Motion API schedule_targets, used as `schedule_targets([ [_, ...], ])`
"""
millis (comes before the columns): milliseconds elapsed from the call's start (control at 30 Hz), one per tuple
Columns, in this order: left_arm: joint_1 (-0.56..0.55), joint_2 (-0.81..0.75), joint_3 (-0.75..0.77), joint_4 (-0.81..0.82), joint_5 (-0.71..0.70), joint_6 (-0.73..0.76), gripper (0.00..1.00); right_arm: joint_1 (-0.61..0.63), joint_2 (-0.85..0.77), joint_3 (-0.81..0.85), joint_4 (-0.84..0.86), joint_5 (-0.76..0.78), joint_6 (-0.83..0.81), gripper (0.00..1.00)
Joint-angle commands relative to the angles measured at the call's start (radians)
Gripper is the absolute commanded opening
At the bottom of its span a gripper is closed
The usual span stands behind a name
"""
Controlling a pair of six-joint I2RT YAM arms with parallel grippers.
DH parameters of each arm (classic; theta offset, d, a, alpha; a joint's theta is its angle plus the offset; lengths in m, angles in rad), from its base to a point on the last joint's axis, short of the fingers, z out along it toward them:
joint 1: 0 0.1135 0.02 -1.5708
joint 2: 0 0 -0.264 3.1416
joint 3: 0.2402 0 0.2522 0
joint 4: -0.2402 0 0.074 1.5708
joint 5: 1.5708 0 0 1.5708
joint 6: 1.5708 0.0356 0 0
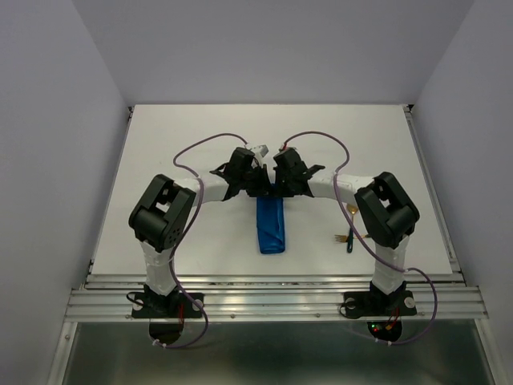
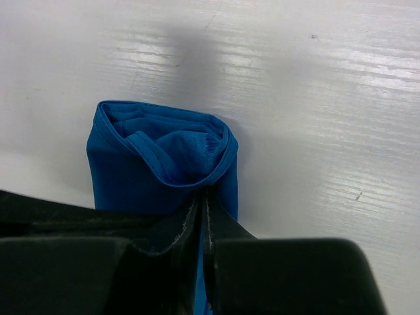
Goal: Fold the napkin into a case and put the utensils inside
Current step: Smooth out the smaller rectangle-folded napkin at the center of the board.
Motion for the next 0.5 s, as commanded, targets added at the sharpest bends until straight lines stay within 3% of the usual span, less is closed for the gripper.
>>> schedule_targets([
  [0, -0.006, -0.101, 0.039, -0.085, 0.029, 0.056, 0.0, 0.003, 0.035, 0.037, -0.001, -0.005, 0.022, 0.09],
  [300, -0.004, -0.213, -0.015, -0.223, -0.011, 0.111, 0.0, -0.015, 0.087, 0.136, -0.02, -0.009, 0.051, 0.12],
  [467, -0.001, -0.255, -0.039, -0.269, -0.04, 0.131, 0.0, -0.015, 0.055, 0.145, -0.02, -0.018, 0.041, 0.19],
])
